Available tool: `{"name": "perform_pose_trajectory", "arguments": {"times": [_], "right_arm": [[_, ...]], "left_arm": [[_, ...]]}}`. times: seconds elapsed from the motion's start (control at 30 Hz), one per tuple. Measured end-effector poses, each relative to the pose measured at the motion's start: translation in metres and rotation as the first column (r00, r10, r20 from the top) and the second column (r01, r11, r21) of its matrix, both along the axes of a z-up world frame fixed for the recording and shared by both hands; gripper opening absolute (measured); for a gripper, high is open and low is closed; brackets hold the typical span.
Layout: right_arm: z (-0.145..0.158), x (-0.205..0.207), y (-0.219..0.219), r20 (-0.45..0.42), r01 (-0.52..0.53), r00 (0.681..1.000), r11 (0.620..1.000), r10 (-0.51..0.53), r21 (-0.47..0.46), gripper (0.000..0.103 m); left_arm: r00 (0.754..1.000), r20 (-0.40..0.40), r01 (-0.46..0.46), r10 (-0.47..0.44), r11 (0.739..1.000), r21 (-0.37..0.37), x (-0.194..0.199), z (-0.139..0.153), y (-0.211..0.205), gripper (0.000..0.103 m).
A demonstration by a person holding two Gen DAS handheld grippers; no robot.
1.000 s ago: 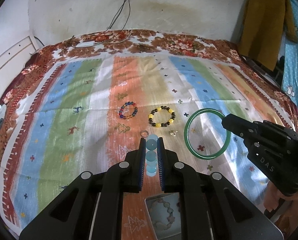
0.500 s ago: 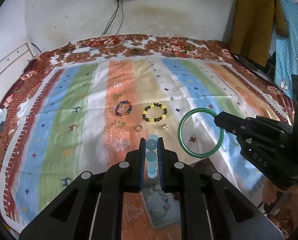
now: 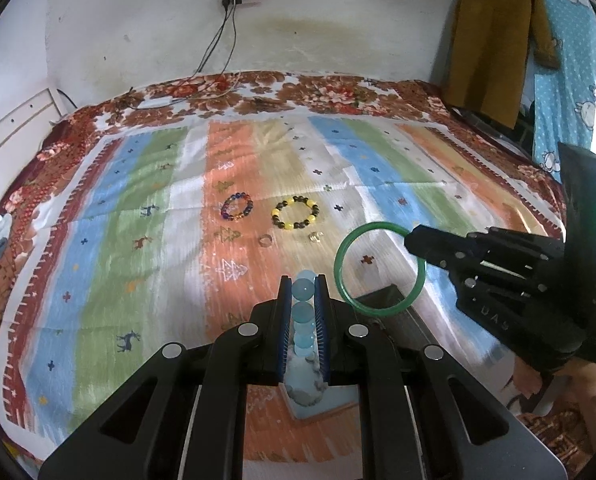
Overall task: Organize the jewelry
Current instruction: 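Lift both held bracelets and carry them over the silver tin, then open both tools to drop the bracelets into the tin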
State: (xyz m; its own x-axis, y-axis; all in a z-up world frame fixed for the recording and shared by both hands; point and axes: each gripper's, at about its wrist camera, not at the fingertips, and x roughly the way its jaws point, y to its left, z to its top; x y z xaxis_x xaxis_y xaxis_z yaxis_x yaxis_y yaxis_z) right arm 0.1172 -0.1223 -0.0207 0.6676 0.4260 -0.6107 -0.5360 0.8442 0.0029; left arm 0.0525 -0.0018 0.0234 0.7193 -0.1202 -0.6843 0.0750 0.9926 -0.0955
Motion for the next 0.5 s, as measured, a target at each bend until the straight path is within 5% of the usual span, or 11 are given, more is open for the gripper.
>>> {"name": "perform_pose_trajectory", "arguments": {"times": [0.5], "right_arm": [[-0.012, -0.009, 0.000, -0.059, -0.025, 0.998, 1.000, 0.025, -0.009, 0.011]], "left_arm": [[1.000, -0.024, 0.019, -0.019, 1.000, -0.015, -0.008, -0.006, -0.005, 0.012]]}}
